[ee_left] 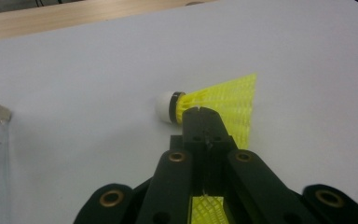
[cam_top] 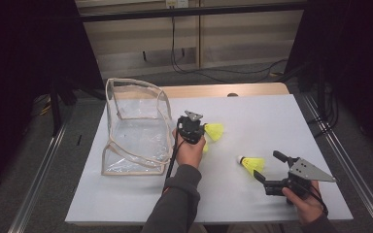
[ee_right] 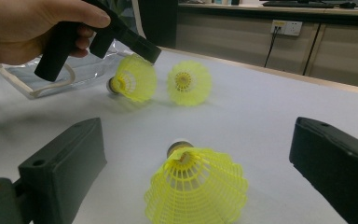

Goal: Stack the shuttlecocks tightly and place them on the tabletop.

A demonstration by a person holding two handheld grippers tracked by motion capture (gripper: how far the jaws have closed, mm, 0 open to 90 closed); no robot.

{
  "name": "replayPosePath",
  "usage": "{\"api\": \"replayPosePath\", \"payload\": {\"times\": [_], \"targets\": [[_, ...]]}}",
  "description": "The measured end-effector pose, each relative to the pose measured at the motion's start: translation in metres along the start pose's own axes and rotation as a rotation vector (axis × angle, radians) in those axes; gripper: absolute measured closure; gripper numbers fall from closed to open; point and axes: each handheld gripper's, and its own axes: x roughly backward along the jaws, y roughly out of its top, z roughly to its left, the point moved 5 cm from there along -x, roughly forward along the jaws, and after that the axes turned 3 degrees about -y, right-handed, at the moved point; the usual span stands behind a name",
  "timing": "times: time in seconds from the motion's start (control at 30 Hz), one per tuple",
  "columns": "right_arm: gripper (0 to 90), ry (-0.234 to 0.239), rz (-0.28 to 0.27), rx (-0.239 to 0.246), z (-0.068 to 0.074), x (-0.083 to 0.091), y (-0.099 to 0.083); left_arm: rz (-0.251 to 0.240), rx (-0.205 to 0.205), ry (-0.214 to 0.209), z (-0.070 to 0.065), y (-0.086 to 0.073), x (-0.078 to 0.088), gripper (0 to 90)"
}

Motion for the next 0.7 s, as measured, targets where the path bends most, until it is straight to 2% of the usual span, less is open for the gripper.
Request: {"api": "replayPosePath", "payload": {"times": [0.47, 0.57, 0.7], "targets": [[2.7, -0.001, -0.001, -0.006, -0.001, 0.0, 0.0, 0.004, -0.001, 0.003, 0.001, 0.004, -0.011, 90.0], [2.7, -0.001, -0.001, -0.006, -0.001, 0.0, 0.0, -0.008, 0.01, -0.006, 0.0, 0.005, -0.012, 90.0], [2.7, -0.002, 0.001, -0.002, -0.001, 0.0, 0.0, -0.005, -0.003, -0.018, -0.004, 0.007, -0.011, 90.0]]}}
